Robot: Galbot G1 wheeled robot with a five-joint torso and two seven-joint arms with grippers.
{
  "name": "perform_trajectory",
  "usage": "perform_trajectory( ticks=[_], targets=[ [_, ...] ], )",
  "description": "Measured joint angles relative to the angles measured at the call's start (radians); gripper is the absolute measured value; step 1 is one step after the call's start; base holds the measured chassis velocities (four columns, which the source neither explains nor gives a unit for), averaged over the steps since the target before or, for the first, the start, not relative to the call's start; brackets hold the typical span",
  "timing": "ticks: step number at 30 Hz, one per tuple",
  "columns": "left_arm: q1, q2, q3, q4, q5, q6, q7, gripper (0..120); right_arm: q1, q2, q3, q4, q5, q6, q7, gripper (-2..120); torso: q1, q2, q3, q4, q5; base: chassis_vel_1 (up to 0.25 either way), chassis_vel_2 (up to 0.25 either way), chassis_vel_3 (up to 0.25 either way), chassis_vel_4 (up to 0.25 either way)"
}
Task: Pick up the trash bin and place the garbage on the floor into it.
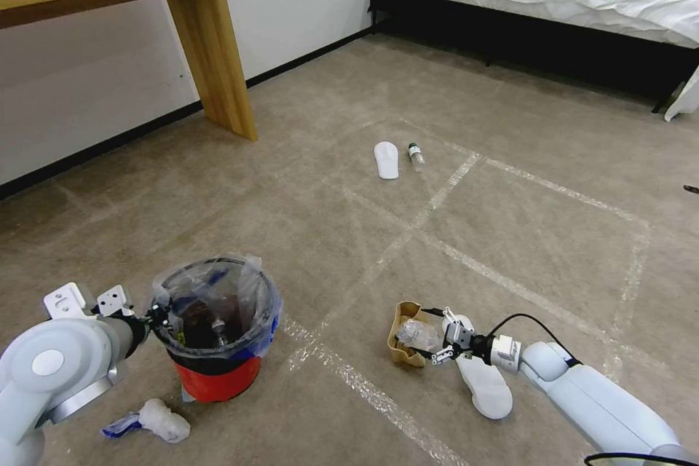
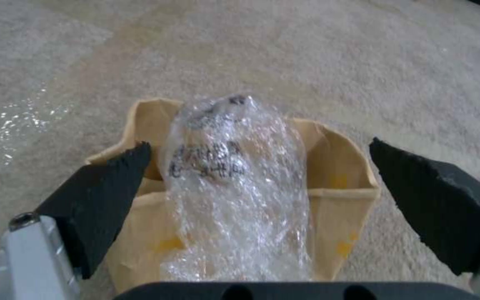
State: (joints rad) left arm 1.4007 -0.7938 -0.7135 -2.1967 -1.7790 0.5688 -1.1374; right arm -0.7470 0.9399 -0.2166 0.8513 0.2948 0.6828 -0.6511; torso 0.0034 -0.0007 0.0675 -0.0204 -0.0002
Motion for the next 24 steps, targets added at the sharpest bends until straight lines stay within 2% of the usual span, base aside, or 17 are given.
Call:
perform_trajectory(
  ticks=[10, 17, 24],
  targets=[
    [0.0, 0.003, 0.002, 0.004, 0.0, 0.002, 0.001, 4, 0.003, 0.022, 0.002, -0.039, 0.011, 0.001, 0.0, 99, 0.0, 0.0, 0.0, 0.0, 0.0001, 0.0, 0.0, 0.0, 0.0],
    [-0.005, 0.004, 0.006, 0.009, 0.001, 0.003, 0.002, 4, 0.016, 0.036, 0.0, -0.064, 0.011, 0.002, -0.005, 92, 0.0, 0.0, 0.0, 0.0, 0.0001, 0.0, 0.0, 0.0, 0.0],
    [-0.007, 0.0, 0.013, 0.011, 0.005, 0.003, 0.004, 4, 0.026, 0.052, -0.005, -0.086, 0.011, 0.005, -0.007, 92, 0.0, 0.0, 0.0, 0.0, 0.0, 0.0, 0.0, 0.0, 0.0]
  ],
)
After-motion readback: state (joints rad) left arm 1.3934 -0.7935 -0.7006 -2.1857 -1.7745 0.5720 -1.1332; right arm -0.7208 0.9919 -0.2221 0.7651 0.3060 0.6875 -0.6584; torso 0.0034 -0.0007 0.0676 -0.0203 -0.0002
